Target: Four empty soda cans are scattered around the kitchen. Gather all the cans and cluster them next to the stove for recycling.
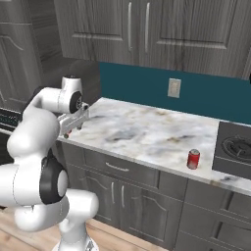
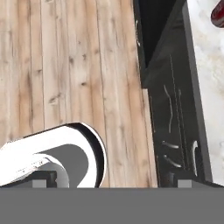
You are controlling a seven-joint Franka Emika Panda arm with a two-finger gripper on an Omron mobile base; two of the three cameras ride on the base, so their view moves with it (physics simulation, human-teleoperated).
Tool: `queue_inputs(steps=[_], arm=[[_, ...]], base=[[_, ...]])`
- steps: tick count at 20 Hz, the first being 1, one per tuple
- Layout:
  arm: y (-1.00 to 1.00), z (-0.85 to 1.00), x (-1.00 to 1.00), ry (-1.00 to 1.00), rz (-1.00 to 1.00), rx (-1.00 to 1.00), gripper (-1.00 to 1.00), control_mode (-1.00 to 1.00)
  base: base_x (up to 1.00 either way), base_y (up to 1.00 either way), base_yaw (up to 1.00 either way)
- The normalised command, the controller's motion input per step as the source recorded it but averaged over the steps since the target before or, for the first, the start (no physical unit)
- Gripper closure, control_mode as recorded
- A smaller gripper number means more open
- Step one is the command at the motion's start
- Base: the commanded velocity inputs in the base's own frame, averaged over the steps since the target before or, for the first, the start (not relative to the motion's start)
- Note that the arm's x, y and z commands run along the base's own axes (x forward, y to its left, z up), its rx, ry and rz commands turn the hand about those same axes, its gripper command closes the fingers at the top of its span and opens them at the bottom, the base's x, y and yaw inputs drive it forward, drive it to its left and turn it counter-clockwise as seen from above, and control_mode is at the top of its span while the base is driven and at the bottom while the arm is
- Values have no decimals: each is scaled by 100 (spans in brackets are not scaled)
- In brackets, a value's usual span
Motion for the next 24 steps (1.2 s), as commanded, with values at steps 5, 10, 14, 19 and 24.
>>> queue_inputs(steps=[5, 10, 14, 19, 24], arm=[[23, -5, 19, 0, 13, 0, -100, -100], [24, -3, 16, -1, 5, 0, -100, -100], [15, 0, 8, -3, 3, 0, -100, -100], [8, 0, 3, -6, 3, 1, -100, -100], [4, 0, 6, -6, 2, 2, -100, -100]], base=[[0, 0, 0], [0, 0, 0], [0, 0, 0], [0, 0, 0], [0, 0, 0]])
